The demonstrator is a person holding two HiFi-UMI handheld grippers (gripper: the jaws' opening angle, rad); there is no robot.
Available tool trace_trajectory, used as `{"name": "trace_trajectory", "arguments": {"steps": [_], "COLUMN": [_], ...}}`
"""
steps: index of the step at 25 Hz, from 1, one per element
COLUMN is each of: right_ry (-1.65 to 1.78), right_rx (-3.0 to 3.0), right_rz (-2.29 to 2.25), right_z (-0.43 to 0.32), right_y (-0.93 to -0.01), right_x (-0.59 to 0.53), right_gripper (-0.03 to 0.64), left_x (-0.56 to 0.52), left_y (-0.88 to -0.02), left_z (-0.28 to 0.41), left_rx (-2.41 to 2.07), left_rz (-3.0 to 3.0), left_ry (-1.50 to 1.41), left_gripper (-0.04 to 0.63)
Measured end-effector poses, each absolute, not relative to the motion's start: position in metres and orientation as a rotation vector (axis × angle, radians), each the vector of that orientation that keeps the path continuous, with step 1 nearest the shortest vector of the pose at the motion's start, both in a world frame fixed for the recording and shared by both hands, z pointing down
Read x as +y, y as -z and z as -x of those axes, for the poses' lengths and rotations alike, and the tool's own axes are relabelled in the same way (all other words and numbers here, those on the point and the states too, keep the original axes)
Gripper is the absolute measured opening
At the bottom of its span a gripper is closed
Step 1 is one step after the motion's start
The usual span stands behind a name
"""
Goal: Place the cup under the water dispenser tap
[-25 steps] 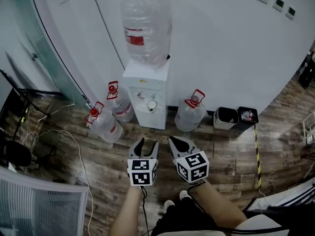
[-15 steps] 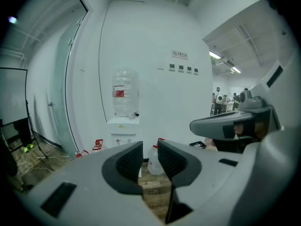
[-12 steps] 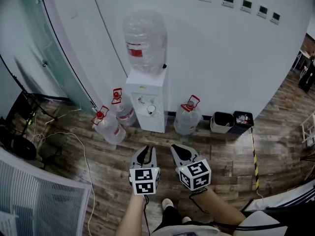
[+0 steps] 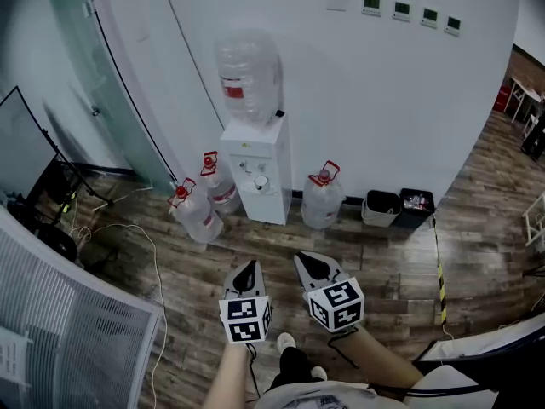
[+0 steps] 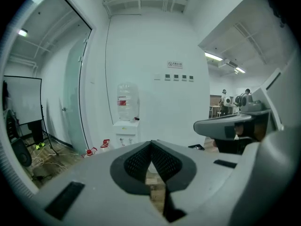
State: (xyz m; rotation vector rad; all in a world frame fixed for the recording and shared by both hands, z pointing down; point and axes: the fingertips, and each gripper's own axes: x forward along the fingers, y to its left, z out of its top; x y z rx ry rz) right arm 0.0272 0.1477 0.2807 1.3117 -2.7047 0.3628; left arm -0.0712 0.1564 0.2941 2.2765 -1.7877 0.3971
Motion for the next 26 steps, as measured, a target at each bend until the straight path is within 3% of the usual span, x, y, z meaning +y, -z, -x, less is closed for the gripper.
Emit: {"name": "trace_trajectory", "arguments": {"steps": [26], "right_ry": [-0.341], "right_rx": [-2.733], "right_rz": [-1.331], "right_z": [-0.073], "right_y": [-0.268], "right_x": [0.207], "right_gripper": [0.020], "left_x": [0.217], "left_y": [-0.288], "left_z": [0.031], "left_rx": [-1.822], "left_rz": [-2.277], "left_ry": [-0.370], "left_gripper": [0.051]}}
